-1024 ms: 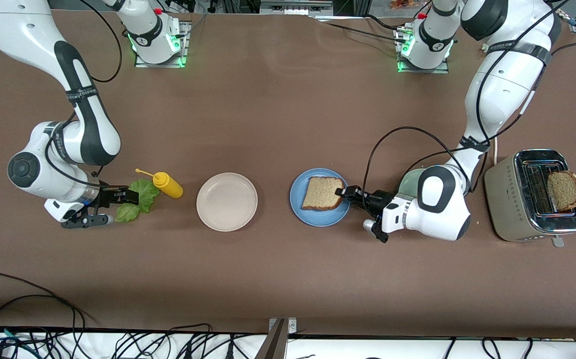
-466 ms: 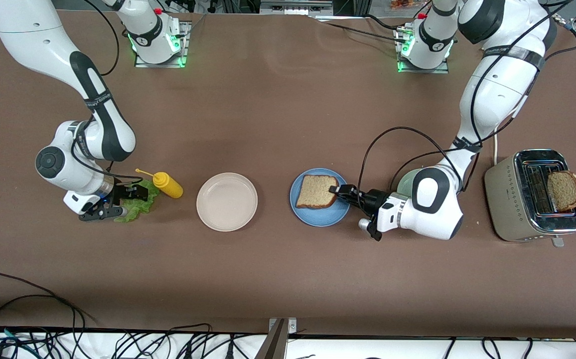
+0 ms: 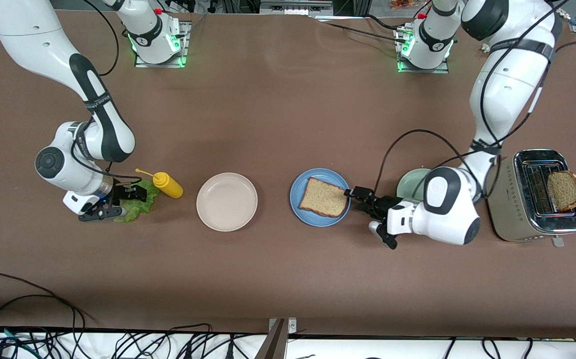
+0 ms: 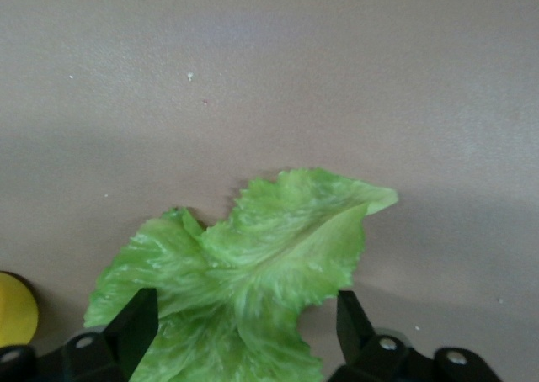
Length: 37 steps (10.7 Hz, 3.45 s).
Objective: Make sandwich in blue plate with both arms
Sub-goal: 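Release the bread on the blue plate while the right gripper grasps lettuce, then lift the lettuce with the right gripper and carry it over the bread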
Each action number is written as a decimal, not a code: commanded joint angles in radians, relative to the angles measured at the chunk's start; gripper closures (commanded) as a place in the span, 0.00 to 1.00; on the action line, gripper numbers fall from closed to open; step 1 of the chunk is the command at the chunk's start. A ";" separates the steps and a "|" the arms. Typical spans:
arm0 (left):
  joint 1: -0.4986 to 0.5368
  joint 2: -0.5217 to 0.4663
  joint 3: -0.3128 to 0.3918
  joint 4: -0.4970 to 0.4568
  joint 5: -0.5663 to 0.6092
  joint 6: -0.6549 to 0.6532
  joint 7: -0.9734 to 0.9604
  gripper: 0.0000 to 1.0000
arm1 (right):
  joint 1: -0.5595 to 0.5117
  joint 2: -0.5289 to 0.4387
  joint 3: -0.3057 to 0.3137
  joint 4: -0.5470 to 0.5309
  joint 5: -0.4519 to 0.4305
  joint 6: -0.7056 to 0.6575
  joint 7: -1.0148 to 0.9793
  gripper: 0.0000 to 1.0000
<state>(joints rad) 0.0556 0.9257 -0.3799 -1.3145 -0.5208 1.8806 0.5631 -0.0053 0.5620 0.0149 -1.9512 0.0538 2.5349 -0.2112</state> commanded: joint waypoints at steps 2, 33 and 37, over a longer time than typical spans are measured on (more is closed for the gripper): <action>0.001 -0.146 0.025 -0.011 0.337 -0.017 -0.046 0.00 | -0.016 0.013 0.014 -0.014 0.012 0.033 -0.131 0.86; -0.186 -0.973 0.383 -0.224 0.463 -0.385 -0.759 0.00 | 0.743 0.255 -0.032 0.863 0.164 -0.420 1.335 1.00; -0.189 -0.962 0.371 -0.210 0.546 -0.403 -0.769 0.00 | 0.797 0.429 -0.033 0.908 0.163 -0.075 1.452 1.00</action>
<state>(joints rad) -0.1211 -0.0227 -0.0042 -1.5104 -0.0415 1.4735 -0.1893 0.7660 0.8688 -0.0026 -1.1263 0.2201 2.3131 1.1901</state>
